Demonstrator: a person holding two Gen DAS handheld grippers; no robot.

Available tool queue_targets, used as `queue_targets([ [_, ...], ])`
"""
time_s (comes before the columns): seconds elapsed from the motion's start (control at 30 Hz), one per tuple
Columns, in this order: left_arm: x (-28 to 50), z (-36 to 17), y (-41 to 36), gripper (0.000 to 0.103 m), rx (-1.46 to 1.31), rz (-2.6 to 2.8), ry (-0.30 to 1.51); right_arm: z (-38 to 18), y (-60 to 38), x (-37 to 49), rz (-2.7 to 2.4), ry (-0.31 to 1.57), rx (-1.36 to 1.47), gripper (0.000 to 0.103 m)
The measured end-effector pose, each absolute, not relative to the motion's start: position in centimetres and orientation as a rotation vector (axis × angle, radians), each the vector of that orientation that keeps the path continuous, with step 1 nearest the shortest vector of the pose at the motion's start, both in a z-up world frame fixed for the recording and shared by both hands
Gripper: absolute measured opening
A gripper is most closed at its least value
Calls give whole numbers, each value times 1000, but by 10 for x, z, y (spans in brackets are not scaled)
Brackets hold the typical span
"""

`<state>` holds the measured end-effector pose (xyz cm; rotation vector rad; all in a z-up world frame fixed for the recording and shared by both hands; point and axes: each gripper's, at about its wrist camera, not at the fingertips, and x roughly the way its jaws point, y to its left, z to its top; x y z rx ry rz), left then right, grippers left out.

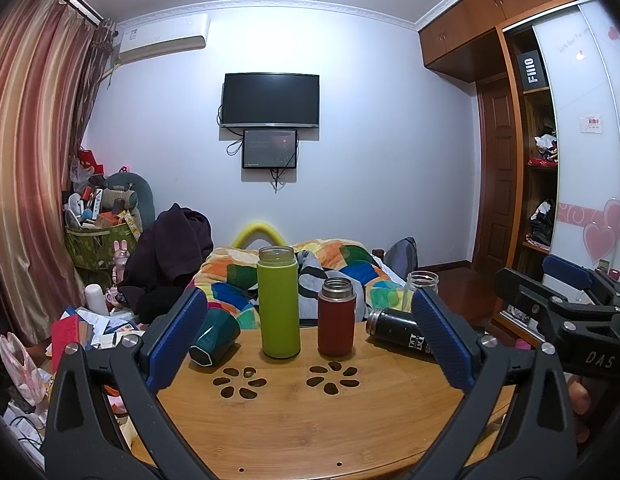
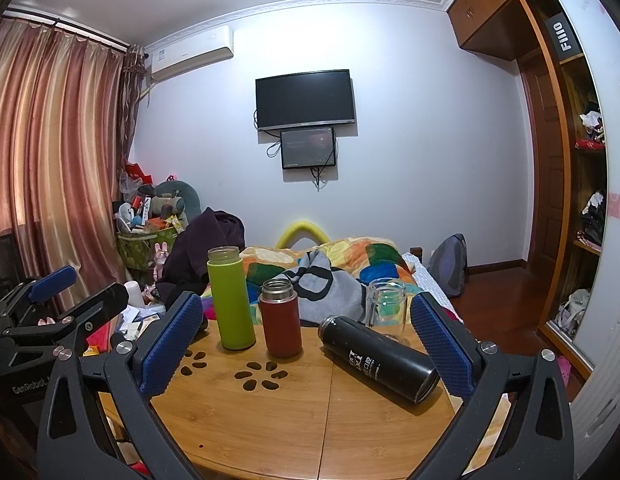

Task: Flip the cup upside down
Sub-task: 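Move the left tool toward the lime-green tumbler on the table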

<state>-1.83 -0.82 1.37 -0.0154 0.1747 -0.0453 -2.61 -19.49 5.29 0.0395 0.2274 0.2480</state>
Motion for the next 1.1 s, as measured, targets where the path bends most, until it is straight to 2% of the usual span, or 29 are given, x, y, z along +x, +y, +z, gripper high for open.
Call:
queue_targets([
  [1.1,-13,9,-8,103,-26,-27,179,46,-193,-22,250,241,39,103],
])
